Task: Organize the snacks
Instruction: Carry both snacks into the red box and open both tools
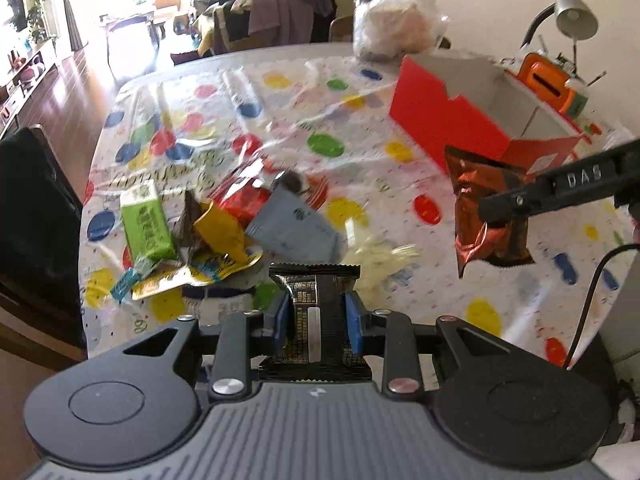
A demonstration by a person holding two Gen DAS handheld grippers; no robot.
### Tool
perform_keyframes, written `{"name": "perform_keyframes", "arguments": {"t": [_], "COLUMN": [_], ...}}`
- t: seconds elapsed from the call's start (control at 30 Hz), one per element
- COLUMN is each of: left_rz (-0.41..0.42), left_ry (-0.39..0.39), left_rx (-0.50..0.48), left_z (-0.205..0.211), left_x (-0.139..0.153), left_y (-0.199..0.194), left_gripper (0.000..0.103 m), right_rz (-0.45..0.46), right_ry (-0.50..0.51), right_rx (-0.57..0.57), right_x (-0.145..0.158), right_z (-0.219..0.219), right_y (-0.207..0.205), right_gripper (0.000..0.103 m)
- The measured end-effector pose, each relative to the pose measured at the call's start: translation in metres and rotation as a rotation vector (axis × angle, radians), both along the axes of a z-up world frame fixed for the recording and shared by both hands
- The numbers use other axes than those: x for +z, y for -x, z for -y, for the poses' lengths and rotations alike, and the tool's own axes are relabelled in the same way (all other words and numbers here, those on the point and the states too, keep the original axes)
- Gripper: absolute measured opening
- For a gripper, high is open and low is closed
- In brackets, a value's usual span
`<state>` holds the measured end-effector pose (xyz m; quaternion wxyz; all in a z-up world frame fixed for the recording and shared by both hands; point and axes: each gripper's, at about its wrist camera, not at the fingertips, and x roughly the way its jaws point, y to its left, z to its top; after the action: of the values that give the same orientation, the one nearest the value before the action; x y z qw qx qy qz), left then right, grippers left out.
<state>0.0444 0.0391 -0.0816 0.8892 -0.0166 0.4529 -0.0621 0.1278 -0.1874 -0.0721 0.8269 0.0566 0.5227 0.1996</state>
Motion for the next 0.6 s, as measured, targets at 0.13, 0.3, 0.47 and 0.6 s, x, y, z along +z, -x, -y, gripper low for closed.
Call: {"name": "perform_keyframes", "arguments": {"t": [0.13, 0.3, 0.47, 0.6], "left_rz": [0.033, 0.091, 0.131, 0.143], "left_ry": [0.014, 0.038, 0.049, 0.064], "left_rx": [-0.011, -0.042, -0.08, -0.092], "left_z": [0.015, 0.037, 0.066, 0.093], "left_x": [0.023, 0.051, 0.075, 0.088], "left_y": [-0.003, -0.014, -0.035, -0.058], "left_gripper": [0.029, 0.029, 0.029, 0.029], "right_rz": [0.028, 0.065, 0.101, 0.121], "right_ry": [0.003, -0.003, -0.001, 0.008], "right_rx": [0.01, 0.001, -0.029, -0.037], "right_x": [0.019, 0.041, 0.057, 0.066], "right_z": [0.013, 0.038, 0.07, 0.098], "right_y": [0.003, -0.004, -0.023, -0.044], "right_gripper": [0.034, 0.034, 0.034, 0.034]}}
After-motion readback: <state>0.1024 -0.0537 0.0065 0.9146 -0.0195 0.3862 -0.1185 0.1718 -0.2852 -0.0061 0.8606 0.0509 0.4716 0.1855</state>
